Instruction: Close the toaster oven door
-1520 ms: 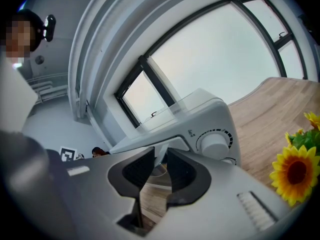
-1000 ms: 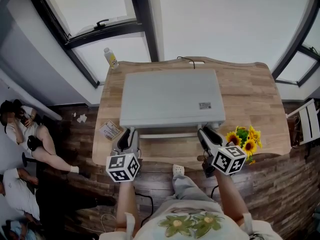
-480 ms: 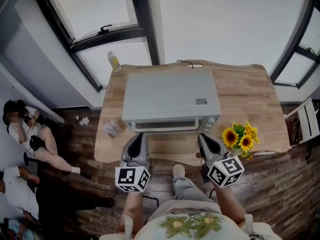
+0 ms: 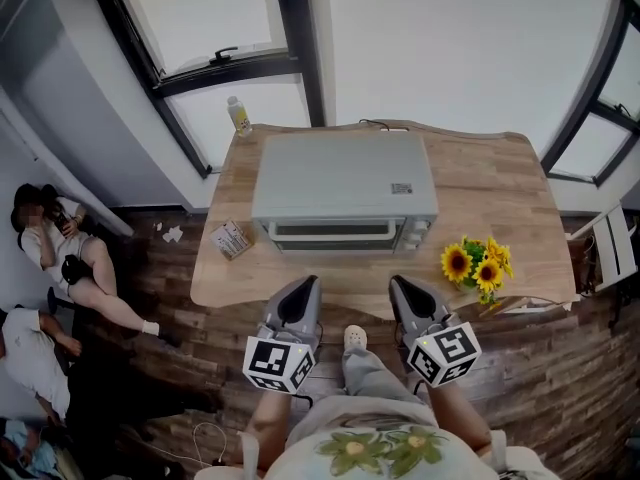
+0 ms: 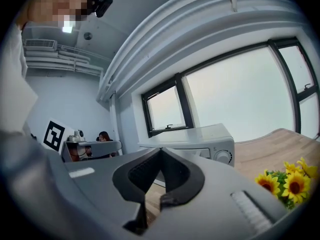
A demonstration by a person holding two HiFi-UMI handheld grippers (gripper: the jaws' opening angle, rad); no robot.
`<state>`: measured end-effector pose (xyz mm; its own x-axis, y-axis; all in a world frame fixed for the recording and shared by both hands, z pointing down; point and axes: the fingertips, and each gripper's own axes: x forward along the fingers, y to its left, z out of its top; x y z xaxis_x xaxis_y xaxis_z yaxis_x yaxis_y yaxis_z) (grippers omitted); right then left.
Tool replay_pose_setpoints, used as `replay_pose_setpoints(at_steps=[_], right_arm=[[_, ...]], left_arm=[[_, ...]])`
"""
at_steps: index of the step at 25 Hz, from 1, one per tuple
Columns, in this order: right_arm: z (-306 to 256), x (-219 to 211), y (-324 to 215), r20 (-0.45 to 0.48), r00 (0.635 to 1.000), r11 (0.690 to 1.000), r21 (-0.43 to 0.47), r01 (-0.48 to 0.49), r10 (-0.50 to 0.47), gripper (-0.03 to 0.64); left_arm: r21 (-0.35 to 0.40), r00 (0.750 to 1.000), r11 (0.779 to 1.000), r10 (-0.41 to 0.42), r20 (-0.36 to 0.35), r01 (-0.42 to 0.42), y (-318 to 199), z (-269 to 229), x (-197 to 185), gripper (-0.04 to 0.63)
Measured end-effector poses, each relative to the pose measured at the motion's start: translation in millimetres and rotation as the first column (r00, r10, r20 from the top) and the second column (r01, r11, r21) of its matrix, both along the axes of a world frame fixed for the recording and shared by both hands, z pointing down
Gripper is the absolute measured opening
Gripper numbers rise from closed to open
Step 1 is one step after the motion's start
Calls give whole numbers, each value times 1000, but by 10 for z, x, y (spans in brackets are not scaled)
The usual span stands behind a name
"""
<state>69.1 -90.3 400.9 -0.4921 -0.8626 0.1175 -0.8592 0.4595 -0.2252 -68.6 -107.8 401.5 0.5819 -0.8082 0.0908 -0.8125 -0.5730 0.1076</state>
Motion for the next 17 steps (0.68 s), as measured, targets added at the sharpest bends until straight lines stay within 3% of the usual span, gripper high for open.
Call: replay_pose_setpoints(at_steps=[17], right_arm=[[0,-157,628,-69,997,999,2,47,-47,-2]], left_arm=[[-11,1000,1000,26,-13,-26,632,27,47,3]])
